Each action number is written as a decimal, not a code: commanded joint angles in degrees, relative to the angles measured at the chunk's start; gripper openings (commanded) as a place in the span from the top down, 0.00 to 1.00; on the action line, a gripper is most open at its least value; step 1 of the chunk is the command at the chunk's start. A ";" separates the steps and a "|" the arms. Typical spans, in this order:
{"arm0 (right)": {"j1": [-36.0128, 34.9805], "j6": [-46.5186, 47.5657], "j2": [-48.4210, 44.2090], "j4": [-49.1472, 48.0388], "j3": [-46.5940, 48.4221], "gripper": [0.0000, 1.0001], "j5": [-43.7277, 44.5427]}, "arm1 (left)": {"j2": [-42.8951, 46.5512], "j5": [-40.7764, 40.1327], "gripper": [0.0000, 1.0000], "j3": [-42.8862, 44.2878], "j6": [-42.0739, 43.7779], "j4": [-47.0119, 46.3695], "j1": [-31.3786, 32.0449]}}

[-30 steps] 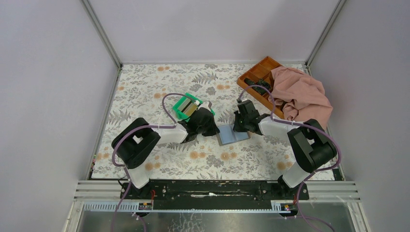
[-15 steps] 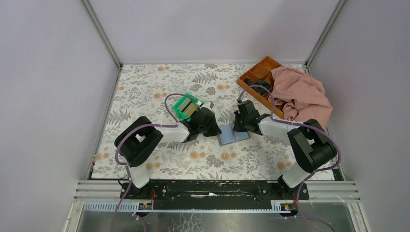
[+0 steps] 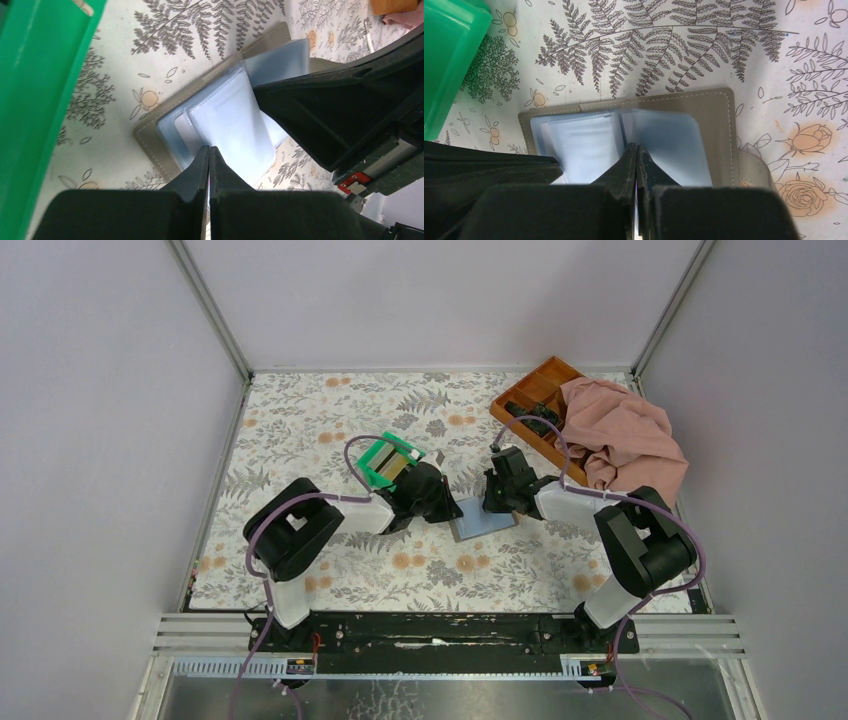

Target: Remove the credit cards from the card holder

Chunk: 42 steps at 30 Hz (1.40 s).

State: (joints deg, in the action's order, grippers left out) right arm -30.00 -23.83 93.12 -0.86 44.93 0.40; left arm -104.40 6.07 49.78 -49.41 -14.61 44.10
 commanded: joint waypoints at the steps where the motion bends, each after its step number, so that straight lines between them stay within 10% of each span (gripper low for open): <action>1: -0.16 0.09 -0.50 0.36 -1.32 1.00 0.39 | -3.57 5.04 1.00 -0.70 -3.01 -9.43 0.29; 42: -0.26 -1.78 -5.76 -1.56 -9.60 1.00 -4.81 | -0.63 -0.21 1.00 -5.19 -6.31 -14.31 0.67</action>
State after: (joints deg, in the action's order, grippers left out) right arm -29.63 -25.41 86.61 -4.58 36.80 -2.35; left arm -105.30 7.66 44.64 -55.22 -28.18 44.36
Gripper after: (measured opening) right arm 0.011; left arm 0.011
